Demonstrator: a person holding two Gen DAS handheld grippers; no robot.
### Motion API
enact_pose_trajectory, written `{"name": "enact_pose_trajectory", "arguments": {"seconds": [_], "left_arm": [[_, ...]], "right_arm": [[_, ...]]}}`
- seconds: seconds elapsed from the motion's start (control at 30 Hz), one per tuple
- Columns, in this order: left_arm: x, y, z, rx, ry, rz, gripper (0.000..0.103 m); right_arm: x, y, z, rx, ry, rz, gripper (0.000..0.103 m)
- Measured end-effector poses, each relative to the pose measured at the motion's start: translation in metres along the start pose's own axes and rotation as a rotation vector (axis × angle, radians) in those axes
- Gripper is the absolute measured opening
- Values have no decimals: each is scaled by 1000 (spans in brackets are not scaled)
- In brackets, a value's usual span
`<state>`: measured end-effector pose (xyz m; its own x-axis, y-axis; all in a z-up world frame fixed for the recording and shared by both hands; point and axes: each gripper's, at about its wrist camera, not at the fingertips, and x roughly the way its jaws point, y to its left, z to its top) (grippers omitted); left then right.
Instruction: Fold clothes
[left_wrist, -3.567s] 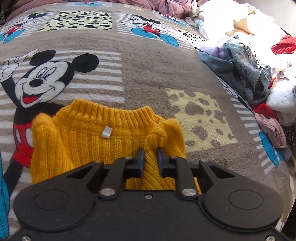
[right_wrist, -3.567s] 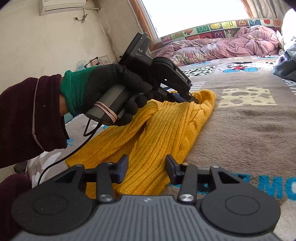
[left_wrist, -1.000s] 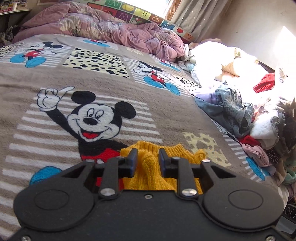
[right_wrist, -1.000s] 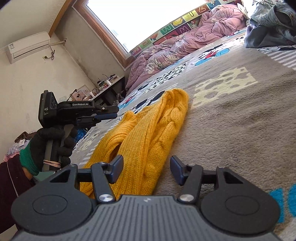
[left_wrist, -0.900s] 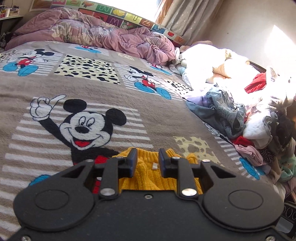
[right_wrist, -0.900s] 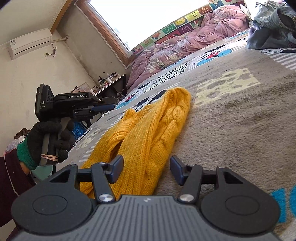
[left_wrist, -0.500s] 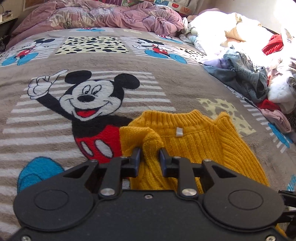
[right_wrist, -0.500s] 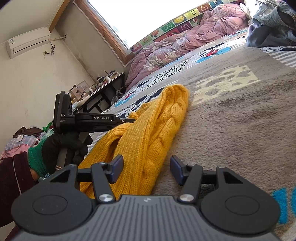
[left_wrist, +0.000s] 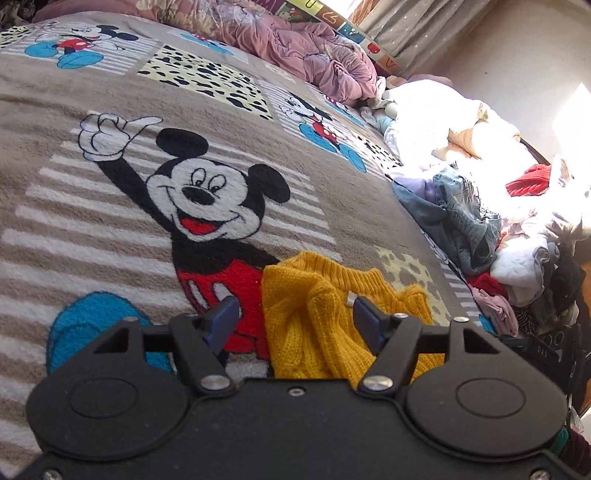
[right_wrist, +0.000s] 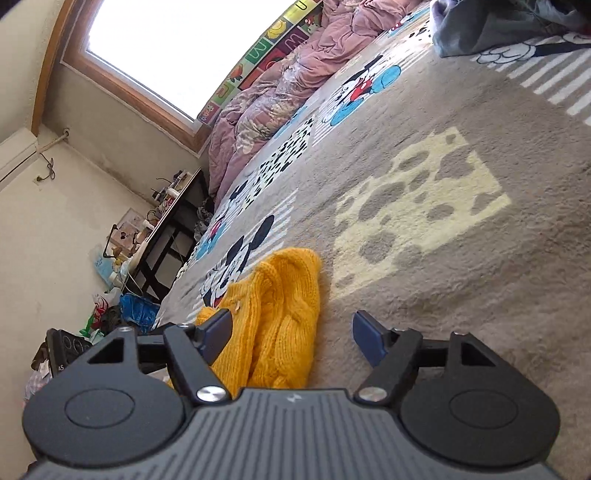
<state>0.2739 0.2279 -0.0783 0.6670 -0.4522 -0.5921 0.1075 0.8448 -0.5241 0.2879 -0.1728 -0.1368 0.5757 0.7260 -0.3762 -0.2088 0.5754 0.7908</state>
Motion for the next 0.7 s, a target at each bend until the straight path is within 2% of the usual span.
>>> {"name": "enact_pose_trajectory", "arguments": {"seconds": [0.1,0.17,0.33,0.4,0.43,0.53,0.57,0.6,0.7], "left_arm": [[17,11,10,-19,38,1,71],[28,15,15,-11,63,-30,71],[45,17,23,29,126,-120,70],[46,19,26,17,143,-159,69],[44,19,27,-1,148,-185,69],[41,22,31,-54,159,-249,75],[41,22,33,-66,159,-258,77],[41,22,35,-87,162,-265,79],[49,17,37,-73,198,-221,81]], "right_arm": [[28,-8,22,11,59,42,78],[42,-7,30,-29,93,52,78],[62,-2,35,-111,164,100,69],[65,0,37,-109,188,114,57],[64,1,38,-97,191,128,56],[59,-2,44,-40,175,175,57],[59,-5,46,-13,176,175,64],[60,-8,48,13,177,174,66],[64,-9,49,-4,189,155,63]]}}
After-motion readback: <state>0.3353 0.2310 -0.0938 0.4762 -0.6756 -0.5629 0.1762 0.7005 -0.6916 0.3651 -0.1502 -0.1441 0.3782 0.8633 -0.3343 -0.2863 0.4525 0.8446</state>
